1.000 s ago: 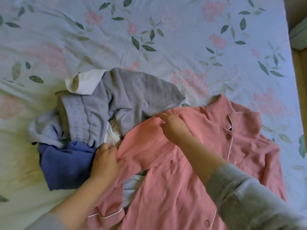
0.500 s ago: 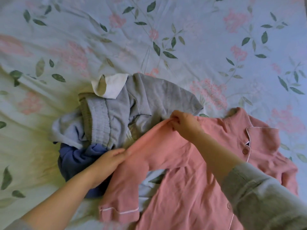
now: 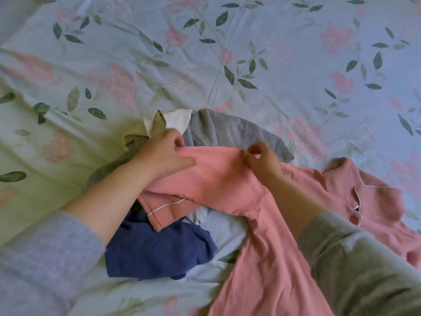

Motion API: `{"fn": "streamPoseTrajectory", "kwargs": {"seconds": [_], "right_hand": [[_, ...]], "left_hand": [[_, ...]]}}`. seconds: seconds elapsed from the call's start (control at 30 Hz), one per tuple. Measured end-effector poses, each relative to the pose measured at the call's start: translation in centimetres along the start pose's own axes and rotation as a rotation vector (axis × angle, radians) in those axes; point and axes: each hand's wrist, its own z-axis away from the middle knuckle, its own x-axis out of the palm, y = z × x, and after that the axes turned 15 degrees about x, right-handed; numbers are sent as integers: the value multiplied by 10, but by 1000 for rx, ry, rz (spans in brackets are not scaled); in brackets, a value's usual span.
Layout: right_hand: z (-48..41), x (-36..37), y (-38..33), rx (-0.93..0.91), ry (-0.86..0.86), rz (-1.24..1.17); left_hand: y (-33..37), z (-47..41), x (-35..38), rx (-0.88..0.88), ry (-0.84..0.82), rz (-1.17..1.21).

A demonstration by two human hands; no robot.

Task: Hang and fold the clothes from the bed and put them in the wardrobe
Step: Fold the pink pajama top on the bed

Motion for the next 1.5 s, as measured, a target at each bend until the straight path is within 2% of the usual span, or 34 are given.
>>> {"fn": "streamPoseTrajectory", "kwargs": {"seconds": [0.13, 0.27, 0.33, 0.47, 0.53, 0.6, 0.73, 0.77, 0.87, 1.0, 1.1, 1.17, 1.3, 1.37, 1.43, 1.5], "right_hand": [[20, 14, 15, 4, 64, -167], [54, 29, 37, 13, 119, -207], [69, 32, 45, 41, 85, -250], [98, 33, 50, 127, -72, -355], [111, 34, 49, 148, -95, -364], [120, 35, 46, 172, -109, -386], [127, 28, 44, 182, -107, -417], [125, 25, 46, 180, -104, -414], [119, 18, 52, 195, -102, -368], [113, 10, 60, 220, -90, -276], [108, 4, 56, 146, -42, -231], [107, 4, 46, 59, 4, -218], [103, 5, 14, -126, 25, -156], [98, 8, -8, -221, 24, -92], [97, 14, -34, -321, 15, -53], [94, 20, -58, -429, 27, 86]], "left_hand": [[-12, 15, 10, 26, -146, -101], [-21, 32, 10, -80, -83, 101], [-23, 39, 4, -131, -110, 183], [-19, 59, 1, -147, -227, 133], [-15, 67, 0, -149, -205, 98], [-9, 71, -6, -128, -81, 10], [23, 57, -22, 139, 266, -394], [33, 50, -24, 224, 295, -436], [45, 44, -17, 351, 144, -355], [29, 61, -3, 177, 231, -308], [14, 67, -2, 105, 291, -304], [1, 70, -7, -25, 304, -227], [-14, 72, -7, -427, 289, 59], [-16, 67, -4, -543, 286, 374], [-19, 65, -4, -562, 300, 537], [-22, 65, -6, -482, 288, 450]]}}
